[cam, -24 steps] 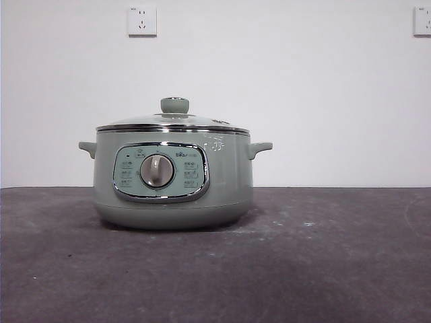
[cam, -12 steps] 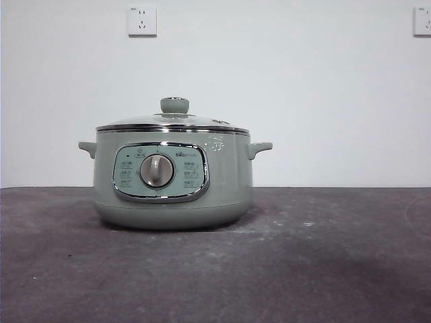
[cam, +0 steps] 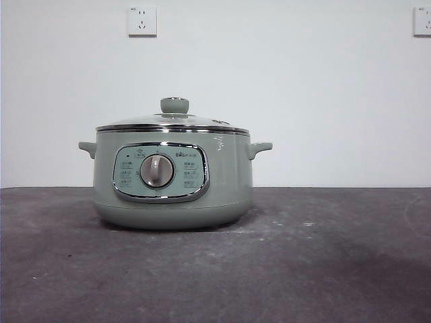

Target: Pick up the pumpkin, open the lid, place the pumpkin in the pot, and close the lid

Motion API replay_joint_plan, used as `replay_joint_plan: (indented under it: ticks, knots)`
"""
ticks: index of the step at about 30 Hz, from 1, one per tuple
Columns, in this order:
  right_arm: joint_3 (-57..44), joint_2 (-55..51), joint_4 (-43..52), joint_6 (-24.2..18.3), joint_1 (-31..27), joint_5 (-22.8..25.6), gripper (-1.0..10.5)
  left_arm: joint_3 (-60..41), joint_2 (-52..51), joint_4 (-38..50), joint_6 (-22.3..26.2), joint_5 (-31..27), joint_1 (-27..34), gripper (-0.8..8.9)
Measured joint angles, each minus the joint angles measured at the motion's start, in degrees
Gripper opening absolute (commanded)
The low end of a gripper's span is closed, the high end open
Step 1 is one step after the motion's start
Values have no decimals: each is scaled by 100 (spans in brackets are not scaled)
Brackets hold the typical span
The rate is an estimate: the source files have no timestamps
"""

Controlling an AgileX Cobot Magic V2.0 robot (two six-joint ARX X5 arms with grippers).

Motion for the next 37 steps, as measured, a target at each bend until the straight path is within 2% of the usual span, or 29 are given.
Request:
replay_joint_plan:
  ticks: [8,12,23,37]
  knots:
    - [-55,0,-332,2,127,2,1,0,0,0,0,2,0,-3]
    - [-55,-2,-863,0,127,4,1,0,0,0,0,2,0,-3]
    - [-48,-4,-883,389,127,13,1,0,0,0,0,2,0,-3]
    - [-48,-4,-883,411,127,13,1,0,0,0,0,2,0,-3]
